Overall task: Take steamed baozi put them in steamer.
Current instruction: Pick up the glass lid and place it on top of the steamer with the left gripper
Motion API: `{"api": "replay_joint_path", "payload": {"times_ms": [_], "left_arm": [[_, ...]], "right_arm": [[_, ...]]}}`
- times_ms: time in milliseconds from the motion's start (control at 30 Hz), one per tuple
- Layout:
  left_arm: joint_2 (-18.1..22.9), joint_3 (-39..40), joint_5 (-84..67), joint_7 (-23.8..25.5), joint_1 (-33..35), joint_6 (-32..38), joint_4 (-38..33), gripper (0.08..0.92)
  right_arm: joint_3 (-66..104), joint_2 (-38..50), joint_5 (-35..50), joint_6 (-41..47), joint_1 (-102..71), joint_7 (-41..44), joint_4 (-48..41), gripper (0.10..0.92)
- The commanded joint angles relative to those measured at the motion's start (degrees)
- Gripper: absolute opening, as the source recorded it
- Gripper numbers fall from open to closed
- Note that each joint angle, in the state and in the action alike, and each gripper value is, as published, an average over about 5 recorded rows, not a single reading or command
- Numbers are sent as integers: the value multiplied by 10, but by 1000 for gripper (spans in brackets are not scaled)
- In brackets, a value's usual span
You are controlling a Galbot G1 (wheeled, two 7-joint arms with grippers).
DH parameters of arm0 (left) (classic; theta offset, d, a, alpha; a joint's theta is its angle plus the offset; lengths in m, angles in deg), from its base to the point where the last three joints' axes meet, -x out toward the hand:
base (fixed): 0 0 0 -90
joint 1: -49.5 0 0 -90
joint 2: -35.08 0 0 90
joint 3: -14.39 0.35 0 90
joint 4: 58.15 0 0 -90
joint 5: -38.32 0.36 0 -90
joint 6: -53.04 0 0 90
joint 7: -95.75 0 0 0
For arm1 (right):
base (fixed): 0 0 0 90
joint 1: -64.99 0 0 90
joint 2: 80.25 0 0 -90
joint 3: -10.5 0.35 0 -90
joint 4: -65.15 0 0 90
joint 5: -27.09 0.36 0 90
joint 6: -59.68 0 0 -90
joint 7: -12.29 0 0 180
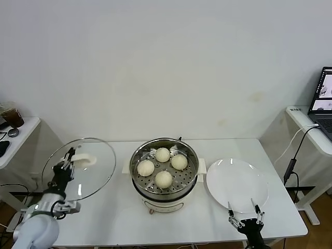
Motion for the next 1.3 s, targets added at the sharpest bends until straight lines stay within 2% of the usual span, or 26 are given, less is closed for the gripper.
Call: {"api": "replay_joint_path", "payload": {"times_ms": [33,267,467,667,967,1300], "left_arm": [[-26,189,-35,113,-114,-173,-142,179],[28,329,57,178,-243,-211,-81,178],[87,401,134,210,-295,-215,-38,178],[119,431,166,209,-310,-213,-6,178],[154,434,201,208,-303,-211,31,178],[176,437,209,197,-303,-208,54,178]], "right_arm": [[-12,-9,-58,-22,11,-6,-19,823],[-13,-27,-100,-30,30,-19,-39,823],[-13,-28,-99,-33,34,-22,-50,823],[-13,-28,-95,-32,37,-22,-51,823],[-14,-28,-91,-33,36,-22,-55,823],[-15,-27,-90,-34,36,-22,-55,823]]}}
